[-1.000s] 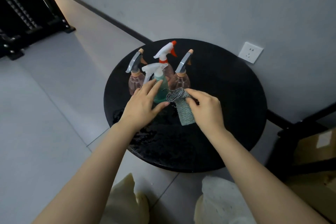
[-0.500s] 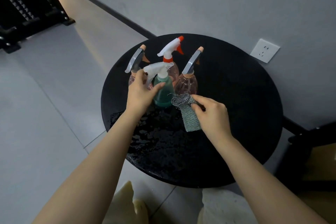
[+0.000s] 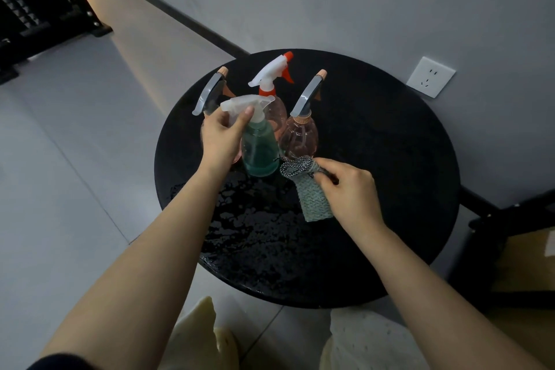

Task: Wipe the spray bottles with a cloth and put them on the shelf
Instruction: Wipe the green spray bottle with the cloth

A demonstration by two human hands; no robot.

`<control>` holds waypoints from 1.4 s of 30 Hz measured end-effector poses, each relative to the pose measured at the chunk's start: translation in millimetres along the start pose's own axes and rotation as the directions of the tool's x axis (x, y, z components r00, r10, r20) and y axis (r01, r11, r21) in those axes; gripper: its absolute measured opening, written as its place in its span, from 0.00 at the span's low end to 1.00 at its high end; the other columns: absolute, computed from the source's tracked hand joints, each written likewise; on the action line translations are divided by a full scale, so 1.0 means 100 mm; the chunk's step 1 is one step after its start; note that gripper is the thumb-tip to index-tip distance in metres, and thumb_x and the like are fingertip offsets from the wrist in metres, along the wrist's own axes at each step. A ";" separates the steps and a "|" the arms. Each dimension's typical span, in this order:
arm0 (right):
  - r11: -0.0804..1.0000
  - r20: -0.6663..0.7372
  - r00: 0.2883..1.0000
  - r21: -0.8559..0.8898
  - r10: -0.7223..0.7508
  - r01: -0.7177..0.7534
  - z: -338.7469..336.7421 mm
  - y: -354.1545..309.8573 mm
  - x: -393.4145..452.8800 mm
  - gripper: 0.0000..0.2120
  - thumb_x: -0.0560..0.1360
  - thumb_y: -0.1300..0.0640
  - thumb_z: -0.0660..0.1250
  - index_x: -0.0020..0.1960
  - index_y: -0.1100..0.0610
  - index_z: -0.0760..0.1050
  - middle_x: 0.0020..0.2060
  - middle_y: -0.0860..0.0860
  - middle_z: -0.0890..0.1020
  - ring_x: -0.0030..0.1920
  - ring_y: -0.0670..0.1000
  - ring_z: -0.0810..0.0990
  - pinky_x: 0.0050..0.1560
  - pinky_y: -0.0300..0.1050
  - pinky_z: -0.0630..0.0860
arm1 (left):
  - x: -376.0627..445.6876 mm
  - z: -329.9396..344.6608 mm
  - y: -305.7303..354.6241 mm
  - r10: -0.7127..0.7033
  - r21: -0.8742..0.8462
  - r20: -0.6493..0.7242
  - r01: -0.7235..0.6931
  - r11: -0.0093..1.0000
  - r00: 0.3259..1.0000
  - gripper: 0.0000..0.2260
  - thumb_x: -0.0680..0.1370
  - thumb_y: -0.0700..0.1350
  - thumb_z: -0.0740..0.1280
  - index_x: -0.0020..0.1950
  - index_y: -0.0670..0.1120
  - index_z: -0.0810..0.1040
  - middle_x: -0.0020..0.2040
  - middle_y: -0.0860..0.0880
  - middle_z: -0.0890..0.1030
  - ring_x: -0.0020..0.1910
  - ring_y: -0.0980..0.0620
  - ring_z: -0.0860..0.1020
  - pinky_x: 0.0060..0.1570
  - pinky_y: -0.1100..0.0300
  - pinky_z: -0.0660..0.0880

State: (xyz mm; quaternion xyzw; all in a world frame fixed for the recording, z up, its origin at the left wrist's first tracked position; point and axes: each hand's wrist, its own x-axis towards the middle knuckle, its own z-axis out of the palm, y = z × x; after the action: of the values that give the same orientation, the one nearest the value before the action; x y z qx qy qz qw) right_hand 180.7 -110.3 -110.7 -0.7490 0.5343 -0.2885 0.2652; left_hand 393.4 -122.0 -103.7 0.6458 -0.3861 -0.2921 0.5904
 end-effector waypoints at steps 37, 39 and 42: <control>0.779 0.311 0.717 0.172 -0.624 0.603 -0.25 -0.40 -0.25 0.19 0.78 0.61 0.58 0.68 0.55 0.69 0.68 0.46 0.70 0.73 0.45 0.60 0.72 0.42 0.59 | -0.47 -0.17 0.62 -0.269 -0.300 0.038 0.268 0.915 0.962 0.09 0.77 0.45 0.66 0.38 0.44 0.76 0.27 0.52 0.77 0.21 0.58 0.72 0.20 0.69 0.65; 0.684 0.346 0.618 0.107 -0.706 0.722 -0.30 -0.34 -0.34 0.18 0.78 0.59 0.57 0.66 0.56 0.72 0.67 0.49 0.73 0.72 0.48 0.63 0.70 0.47 0.64 | -0.48 -0.18 0.65 -0.289 -0.287 0.031 0.286 0.914 0.957 0.10 0.78 0.46 0.66 0.38 0.45 0.75 0.23 0.55 0.76 0.19 0.59 0.71 0.19 0.70 0.64; 0.516 0.397 0.461 0.038 -0.794 0.856 -0.36 -0.22 -0.47 0.15 0.78 0.61 0.59 0.64 0.59 0.74 0.64 0.52 0.75 0.70 0.53 0.67 0.68 0.51 0.67 | -0.50 -0.16 0.70 -0.311 -0.296 0.037 0.308 0.904 0.950 0.10 0.78 0.46 0.65 0.38 0.44 0.75 0.24 0.53 0.76 0.18 0.58 0.72 0.19 0.68 0.66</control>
State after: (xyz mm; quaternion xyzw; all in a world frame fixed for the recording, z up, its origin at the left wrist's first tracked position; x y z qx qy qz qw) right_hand 157.0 -62.8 -77.4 -0.9719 0.0662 -0.1900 0.1223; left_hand 369.9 -71.7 -36.6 0.6041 -0.2271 -0.4331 0.6293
